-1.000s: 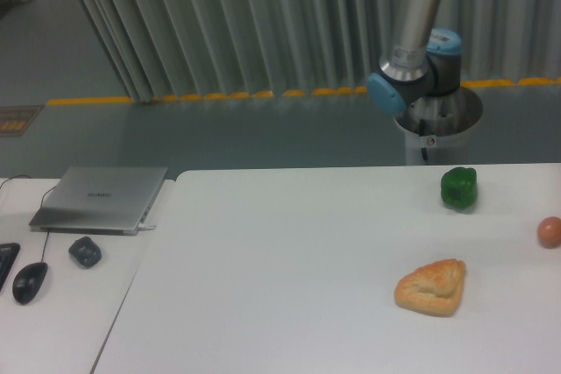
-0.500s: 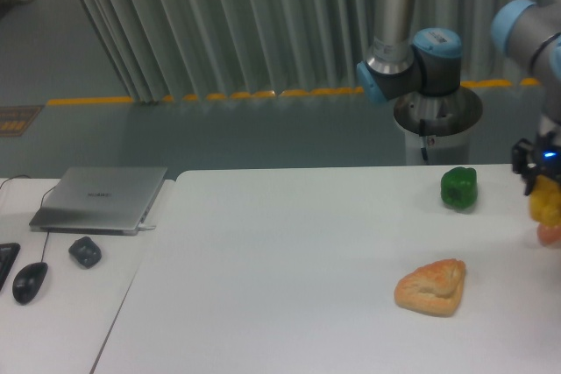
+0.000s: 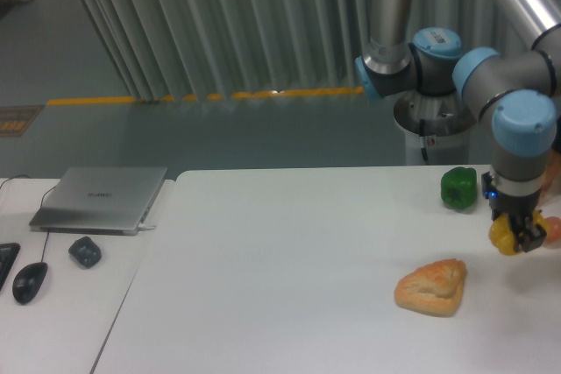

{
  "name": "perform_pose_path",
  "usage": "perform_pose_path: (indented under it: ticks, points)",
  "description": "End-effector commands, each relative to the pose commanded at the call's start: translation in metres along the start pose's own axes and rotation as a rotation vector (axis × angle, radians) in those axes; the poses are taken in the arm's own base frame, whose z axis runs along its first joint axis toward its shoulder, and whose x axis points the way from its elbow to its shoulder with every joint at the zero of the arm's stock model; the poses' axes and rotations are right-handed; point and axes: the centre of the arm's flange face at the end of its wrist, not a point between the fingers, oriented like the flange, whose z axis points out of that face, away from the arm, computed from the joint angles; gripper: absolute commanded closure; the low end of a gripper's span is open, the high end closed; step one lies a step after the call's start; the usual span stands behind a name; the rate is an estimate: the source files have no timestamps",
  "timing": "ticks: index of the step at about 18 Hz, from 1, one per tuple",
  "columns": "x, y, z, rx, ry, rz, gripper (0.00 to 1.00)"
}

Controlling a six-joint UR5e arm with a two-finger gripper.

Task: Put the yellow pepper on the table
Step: 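Carry the grasped yellow pepper back over the table and lower it, then open the gripper to release the yellow pepper and lift away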

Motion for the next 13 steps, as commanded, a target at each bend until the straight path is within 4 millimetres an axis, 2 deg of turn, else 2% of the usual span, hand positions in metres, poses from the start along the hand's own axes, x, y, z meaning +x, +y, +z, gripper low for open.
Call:
perform_pose_path:
  ticks: [6, 7, 8, 9, 10, 13]
  points:
    - [-0.007, -0.014, 0.021, -0.023, -0.026, 0.003, 0.49]
    - [-0.007, -0.013, 0.02, -0.02, -0.03, 0.001, 0.46]
    - [-0.007, -0.013, 0.02, -0.02, -0.03, 0.001, 0.36]
    - [-0.008, -0.013, 0.02, -0.02, -0.032, 0.003, 0.13]
    - [-0.008, -0.014, 0.017, -0.019, -0.036, 0.002, 0.0]
    - [-0.007, -0.013, 0.017, -0.019, -0.036, 0.002, 0.0]
